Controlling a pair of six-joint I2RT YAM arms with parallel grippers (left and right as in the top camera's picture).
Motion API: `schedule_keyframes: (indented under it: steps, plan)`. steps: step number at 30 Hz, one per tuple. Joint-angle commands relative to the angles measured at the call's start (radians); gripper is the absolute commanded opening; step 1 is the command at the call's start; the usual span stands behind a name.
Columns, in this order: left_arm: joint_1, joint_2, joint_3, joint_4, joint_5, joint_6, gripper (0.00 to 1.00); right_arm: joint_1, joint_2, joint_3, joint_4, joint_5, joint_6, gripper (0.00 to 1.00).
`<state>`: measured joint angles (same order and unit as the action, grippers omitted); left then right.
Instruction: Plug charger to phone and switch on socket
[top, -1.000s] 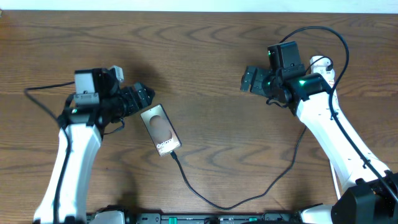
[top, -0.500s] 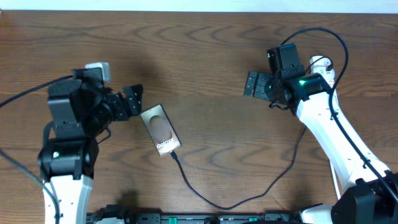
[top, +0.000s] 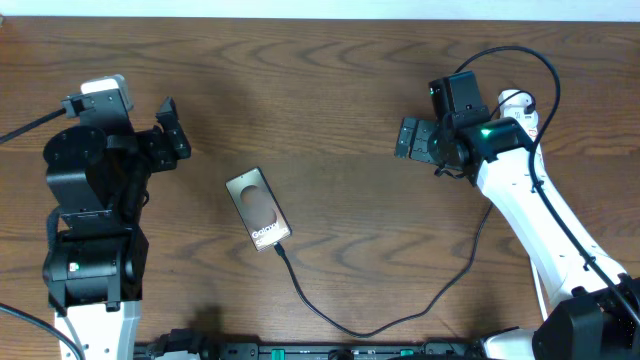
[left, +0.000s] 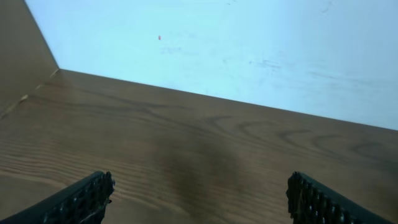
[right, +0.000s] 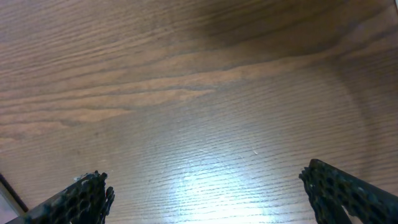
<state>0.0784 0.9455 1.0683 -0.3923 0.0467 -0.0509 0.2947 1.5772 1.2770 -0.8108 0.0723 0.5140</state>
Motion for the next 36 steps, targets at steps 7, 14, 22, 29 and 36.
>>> schedule_keyframes:
  steps: [7, 14, 22, 29, 36]
  plan:
    - [0.006, 0.006, 0.02, -0.028, -0.04, 0.013, 0.91, -0.172, -0.012, 0.077, 0.013, -0.338, -0.029, 0.99]
    - [0.006, 0.017, 0.02, -0.072, -0.04, 0.013, 0.92, -0.502, -0.012, 0.164, -0.066, -0.615, -0.212, 0.99]
    - [0.006, 0.019, 0.02, -0.114, -0.04, 0.008, 0.91, -0.739, -0.011, 0.163, -0.165, -0.536, -0.517, 0.99]
    - [0.006, 0.019, 0.02, -0.123, -0.032, -0.04, 0.91, -0.782, 0.04, 0.161, -0.142, -0.362, -0.713, 0.98]
    - [0.006, 0.019, 0.02, -0.132, -0.032, -0.063, 0.91, -0.782, 0.212, 0.161, -0.025, -0.442, -0.718, 0.92]
